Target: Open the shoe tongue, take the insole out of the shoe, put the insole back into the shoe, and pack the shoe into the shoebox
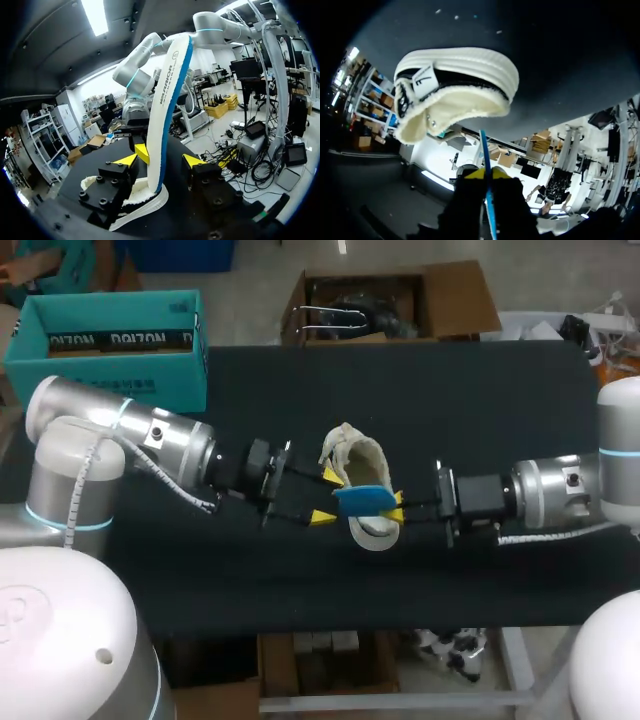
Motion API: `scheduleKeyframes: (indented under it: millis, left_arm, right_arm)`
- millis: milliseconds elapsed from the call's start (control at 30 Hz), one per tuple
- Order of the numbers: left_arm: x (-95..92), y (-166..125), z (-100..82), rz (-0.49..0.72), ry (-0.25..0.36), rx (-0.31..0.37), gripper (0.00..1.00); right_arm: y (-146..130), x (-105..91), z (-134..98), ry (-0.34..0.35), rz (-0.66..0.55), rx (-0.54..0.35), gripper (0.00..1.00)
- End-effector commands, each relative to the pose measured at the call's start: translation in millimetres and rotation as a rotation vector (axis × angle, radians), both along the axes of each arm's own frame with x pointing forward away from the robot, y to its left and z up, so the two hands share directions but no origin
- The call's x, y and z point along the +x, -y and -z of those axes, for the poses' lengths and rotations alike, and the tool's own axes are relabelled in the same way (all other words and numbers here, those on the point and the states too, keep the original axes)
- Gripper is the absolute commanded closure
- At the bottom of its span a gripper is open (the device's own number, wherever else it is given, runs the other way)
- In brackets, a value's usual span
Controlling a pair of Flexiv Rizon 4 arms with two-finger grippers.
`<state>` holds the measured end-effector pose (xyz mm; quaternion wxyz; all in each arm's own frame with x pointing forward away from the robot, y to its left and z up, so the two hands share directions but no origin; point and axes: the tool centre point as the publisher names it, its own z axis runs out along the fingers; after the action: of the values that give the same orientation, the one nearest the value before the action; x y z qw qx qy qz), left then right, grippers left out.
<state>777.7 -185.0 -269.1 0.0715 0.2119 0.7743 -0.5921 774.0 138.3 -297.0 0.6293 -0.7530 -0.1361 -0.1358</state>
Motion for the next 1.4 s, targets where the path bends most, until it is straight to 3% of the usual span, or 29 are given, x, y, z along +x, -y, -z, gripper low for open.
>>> scheduleKeyframes:
  millis: [33,67,200,300,600,633,700,733,767,800,1100,1267,1400]
  left_arm:
    - [-1.1,11,3.9,-0.224,0.05,-0.091,0.41]
    - [0.4,12,4.7,-0.225,0.05,-0.09,0.39]
    - [4.2,16,7.5,-0.228,0.045,-0.085,0.55]
    - [5.1,17,8.5,-0.231,0.046,-0.078,1.0]
    - [5.6,20,14.1,-0.17,0.077,-0.025,1.0]
    - [6.5,20,14.5,-0.164,0.086,-0.018,1.0]
    - [8.9,19,14.6,-0.156,0.102,-0.01,1.0]
    - [9.4,19,14.4,-0.147,0.112,-0.007,1.0]
    - [9.7,19,14.4,-0.131,0.128,-0.004,1.0]
    - [10.2,19,14.3,-0.121,0.142,0.002,1.0]
    - [21.3,29,12.8,-0.02,0.289,0.09,1.0]
    - [25.3,32,16.4,-0.009,0.336,0.133,1.0]
    - [31.1,38,21.0,-0.002,0.352,0.177,1.0]
  right_arm:
    - [0,-0.5,1,0.004,0.0,0.009,1.0]
    - [0,-0.5,1,0.004,0.0,0.009,1.0]
    - [-1,0.5,2,0.002,-0.001,0.011,1.0]
    - [-1,0.6,2,0.0,0.0,0.013,1.0]
    - [1,2.2,3,0.003,0.002,0.022,1.0]
    - [1,2.5,2,0.004,0.003,0.019,0.93]
    - [1,2.4,1,0.008,0.011,-0.005,0.55]
    - [1,1.9,0,0.012,0.016,-0.018,0.34]
    - [2,1.1,-2,0.018,0.02,-0.028,0.05]
    - [2,0.3,-3,0.023,0.025,-0.038,0.0]
    - [7,-1.7,-5,0.053,0.09,-0.141,0.01]
    - [11,5.7,7,0.058,0.119,-0.131,0.3]
    - [11,16.5,15,0.044,0.153,-0.137,0.42]
